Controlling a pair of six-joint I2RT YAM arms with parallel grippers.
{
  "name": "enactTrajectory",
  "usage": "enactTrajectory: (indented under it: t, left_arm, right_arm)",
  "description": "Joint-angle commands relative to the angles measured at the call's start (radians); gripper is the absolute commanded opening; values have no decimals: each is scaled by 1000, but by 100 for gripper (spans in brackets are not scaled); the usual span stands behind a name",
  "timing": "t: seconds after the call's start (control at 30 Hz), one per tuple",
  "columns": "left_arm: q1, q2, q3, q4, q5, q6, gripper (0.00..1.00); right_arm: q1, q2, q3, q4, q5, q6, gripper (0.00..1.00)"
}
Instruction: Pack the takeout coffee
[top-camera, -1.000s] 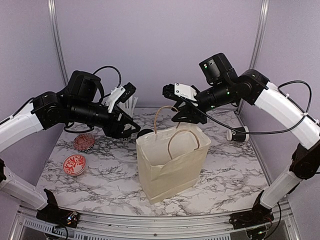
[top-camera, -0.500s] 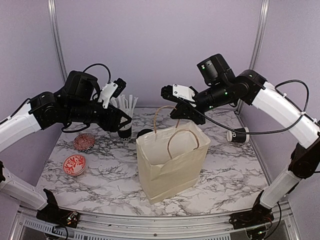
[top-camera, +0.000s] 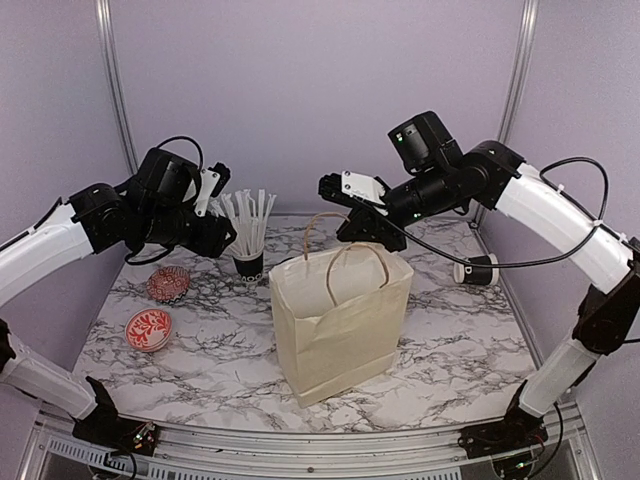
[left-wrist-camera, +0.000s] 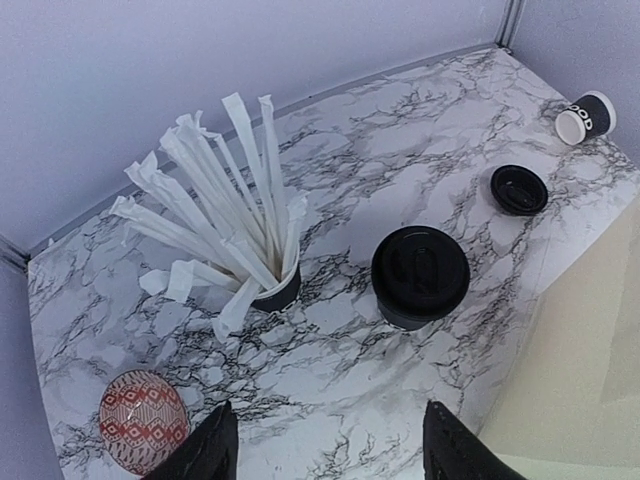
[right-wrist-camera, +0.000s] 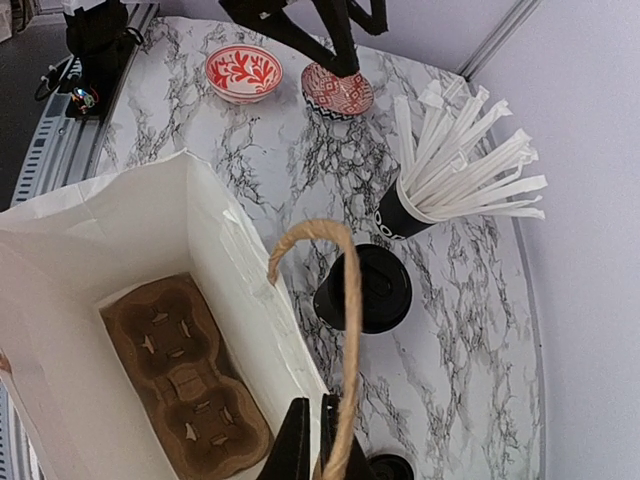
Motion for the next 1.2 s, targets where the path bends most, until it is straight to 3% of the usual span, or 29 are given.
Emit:
enactTrajectory:
  t: [0.0, 0.17, 0.2, 0.23, 0.33, 0.5, 0.7, 0.93, 1.17]
  left_arm:
    - [48, 35, 34, -37, -73, -27, 62]
    - [95, 72, 55, -37, -21, -25, 58]
    - [96, 81, 62, -36, -10, -22, 58]
    - [97, 89, 72, -37, 4, -15, 58]
    - [97, 107, 89, -36, 47, -1, 59]
    - [97, 99, 87, -34, 82, 1, 61]
    - [97, 71, 69, -27, 120, 18, 62]
    - [74, -11, 104, 41, 413, 17, 63]
    - [72, 17, 101, 41, 371, -32, 65]
  right_arm:
    - [-7, 14, 36, -1, -5, 25, 5]
    - [-6, -4, 33, -12, -17, 20, 8]
    - [-7, -6, 35, -16, -16, 19, 13]
    - [-14, -10, 42, -20, -24, 25, 30]
    - [-79, -19, 95, -55, -131, 47, 57]
    - [-216, -102, 74, -81, -228, 29, 74]
    - [-335, -187, -52, -66, -279, 31, 76]
    - [-400, -222, -211, 39, -196, 100, 75]
    - [-403, -165, -330, 124, -45, 85, 72]
